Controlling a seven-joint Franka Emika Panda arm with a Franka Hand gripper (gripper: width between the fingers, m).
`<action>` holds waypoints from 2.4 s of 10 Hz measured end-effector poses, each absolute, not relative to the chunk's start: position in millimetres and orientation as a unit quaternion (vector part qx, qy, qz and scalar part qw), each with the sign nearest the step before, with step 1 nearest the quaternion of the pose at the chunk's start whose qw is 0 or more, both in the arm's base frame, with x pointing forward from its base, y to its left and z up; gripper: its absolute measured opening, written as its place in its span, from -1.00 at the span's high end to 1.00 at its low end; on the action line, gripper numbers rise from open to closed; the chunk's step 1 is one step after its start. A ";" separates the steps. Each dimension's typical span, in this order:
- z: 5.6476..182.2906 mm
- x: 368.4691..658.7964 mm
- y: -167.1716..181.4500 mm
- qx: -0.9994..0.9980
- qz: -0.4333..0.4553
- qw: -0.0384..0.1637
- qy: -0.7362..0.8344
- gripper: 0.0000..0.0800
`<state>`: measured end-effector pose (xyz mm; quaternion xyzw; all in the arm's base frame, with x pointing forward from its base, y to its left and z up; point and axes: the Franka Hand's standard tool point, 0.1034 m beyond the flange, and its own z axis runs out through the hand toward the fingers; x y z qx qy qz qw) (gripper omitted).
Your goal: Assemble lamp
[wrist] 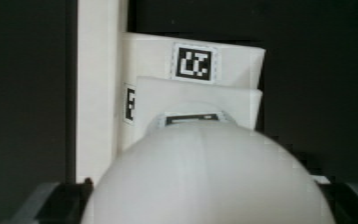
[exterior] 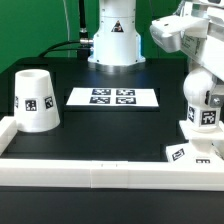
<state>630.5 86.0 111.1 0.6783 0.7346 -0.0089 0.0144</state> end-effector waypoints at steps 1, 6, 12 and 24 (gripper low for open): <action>111.1 630.5 85.9 0.688 -0.009 0.015 0.726 -0.44; 110.2 629.2 82.2 0.816 -0.003 0.002 0.578 -0.45; 109.8 628.9 83.5 0.923 0.000 -0.005 0.386 -0.45; 110.5 630.8 86.2 0.996 -0.001 -0.036 -0.080 -0.45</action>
Offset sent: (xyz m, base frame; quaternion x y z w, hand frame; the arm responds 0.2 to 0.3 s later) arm -0.0062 -0.0013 -0.0003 0.0296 0.0347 0.2191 0.9746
